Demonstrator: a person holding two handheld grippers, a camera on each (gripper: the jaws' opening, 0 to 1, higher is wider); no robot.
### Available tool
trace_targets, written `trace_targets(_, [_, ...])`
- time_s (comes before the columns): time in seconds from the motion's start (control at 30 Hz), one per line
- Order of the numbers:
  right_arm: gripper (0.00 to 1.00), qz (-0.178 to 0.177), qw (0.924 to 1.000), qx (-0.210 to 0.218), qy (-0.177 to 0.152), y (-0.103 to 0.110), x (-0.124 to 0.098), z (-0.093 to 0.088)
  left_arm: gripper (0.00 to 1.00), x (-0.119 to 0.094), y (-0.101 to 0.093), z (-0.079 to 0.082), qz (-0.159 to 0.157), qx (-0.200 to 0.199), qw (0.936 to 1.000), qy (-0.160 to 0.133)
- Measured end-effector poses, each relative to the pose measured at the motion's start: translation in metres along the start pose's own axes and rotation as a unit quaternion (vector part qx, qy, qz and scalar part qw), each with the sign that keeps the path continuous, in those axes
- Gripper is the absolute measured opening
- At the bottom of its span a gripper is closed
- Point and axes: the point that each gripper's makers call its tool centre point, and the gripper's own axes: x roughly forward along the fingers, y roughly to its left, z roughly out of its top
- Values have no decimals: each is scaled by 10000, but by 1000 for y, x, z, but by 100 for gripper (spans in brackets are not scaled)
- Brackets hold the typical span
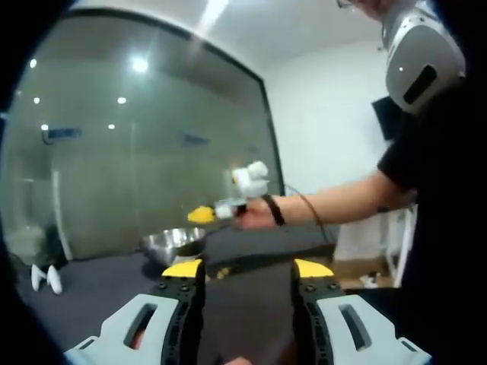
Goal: Pick up the QQ candy scattered on the table and place it into the stainless steel bowl on the table
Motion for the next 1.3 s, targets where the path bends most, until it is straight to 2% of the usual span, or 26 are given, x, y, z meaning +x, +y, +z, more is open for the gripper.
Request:
trace_targets(0.03, [9, -207, 9997, -87, -138, -15, 5, 9, 46, 0, -2, 1, -16, -34, 10000, -42])
trace_targets(0.07, [9, -336, 9994, -117, -39, -27, 11, 8, 46, 0, -3, 1, -31, -57, 10000, -57])
trace_targets(0.13, [9, -343, 9990, -100, 278, -44, 25, 1, 46, -1, -7, 0, -49, -16, 10000, -17])
trace_targets(0.23, [9, -342, 9989, 183, 270, -50, 32, 3, 46, -3, -9, 4, -46, -41, 10000, -77])
trace_targets(0.3, [9, -451, 9983, 113, 361, -55, 36, 0, 46, -3, -11, 5, -78, -80, 9999, -106])
trace_targets(0.37, [9, -438, 9981, 105, 411, -49, 39, -2, 46, -4, -11, 2, -76, -53, 10000, -37])
trace_targets(0.5, [9, -467, 9978, 84, 458, -50, 38, -7, 46, -5, -10, 0, -48, -78, 10000, -38])
trace_targets(0.6, [9, -570, 9961, -178, 652, -55, 37, -17, 46, -5, -9, -1, -53, -71, 10000, -15])
trace_targets(0.93, [10, -520, 9959, 131, 727, -50, 37, -29, 46, -5, -8, -2, -31, -96, 9999, -20])
trace_targets(1.03, [16, -490, 9958, 195, 746, -48, 36, -33, 46, -6, -9, -1, -51, -141, 9999, -54])
trace_targets(1.1, [16, -439, 9962, 234, 712, -46, 35, -34, 46, -6, -8, 0, -44, -187, 9998, -101])
trace_targets(1.3, [16, -491, 9950, 311, 806, -50, 23, -44, 46, -4, -8, -1, -47, -183, 9998, -92])
